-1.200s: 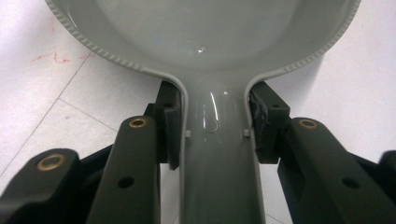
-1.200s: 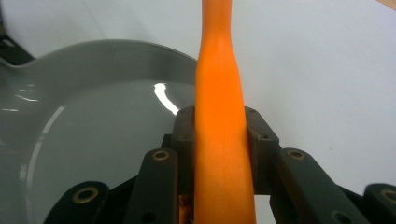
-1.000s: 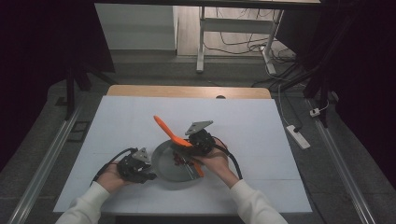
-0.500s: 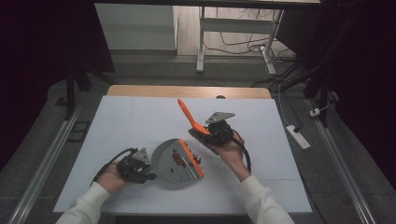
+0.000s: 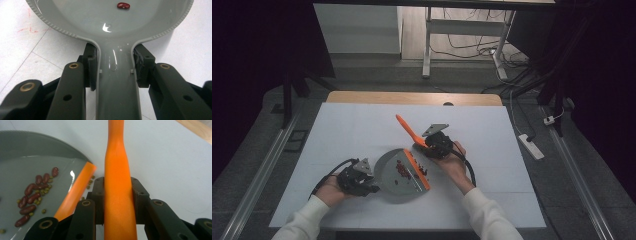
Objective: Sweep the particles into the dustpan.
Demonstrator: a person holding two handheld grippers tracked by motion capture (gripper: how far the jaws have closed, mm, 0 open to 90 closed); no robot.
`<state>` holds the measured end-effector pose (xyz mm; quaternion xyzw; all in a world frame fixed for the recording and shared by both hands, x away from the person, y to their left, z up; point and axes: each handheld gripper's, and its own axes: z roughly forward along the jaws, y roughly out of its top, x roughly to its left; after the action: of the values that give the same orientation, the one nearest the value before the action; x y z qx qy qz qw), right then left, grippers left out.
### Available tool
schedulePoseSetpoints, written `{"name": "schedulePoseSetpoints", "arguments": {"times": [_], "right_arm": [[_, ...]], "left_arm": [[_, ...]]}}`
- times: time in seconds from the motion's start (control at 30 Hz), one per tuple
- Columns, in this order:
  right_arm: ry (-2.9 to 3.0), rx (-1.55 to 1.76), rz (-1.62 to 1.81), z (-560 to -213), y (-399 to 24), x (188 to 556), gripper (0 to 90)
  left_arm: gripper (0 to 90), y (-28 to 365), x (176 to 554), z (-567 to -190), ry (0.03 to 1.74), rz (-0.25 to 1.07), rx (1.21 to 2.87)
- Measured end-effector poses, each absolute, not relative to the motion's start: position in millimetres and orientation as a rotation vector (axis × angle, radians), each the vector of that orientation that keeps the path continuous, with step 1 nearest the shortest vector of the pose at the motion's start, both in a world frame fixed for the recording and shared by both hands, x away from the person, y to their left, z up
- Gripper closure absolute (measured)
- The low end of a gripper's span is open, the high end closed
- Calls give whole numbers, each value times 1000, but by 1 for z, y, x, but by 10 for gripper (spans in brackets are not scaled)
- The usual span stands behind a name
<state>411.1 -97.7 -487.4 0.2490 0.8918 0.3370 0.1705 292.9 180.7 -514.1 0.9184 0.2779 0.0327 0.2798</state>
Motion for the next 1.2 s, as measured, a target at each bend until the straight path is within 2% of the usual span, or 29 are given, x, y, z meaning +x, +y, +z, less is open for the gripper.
{"name": "schedulePoseSetpoints", "arguments": {"times": [0.33, 0.73, 1.0, 1.2], "right_arm": [[2558, 629, 914, -488, -84, 401, 699], [2629, 593, 1136, -470, -81, 379, 700], [2501, 678, 1133, -457, -108, 388, 700], [2488, 758, 1054, -463, -119, 398, 699]], "left_arm": [[621, 180, 293, -515, 744, 95, 2466], [621, 180, 292, -515, 743, 100, 2461], [621, 180, 292, -515, 736, 96, 2473], [621, 180, 292, -515, 737, 97, 2472]]}}
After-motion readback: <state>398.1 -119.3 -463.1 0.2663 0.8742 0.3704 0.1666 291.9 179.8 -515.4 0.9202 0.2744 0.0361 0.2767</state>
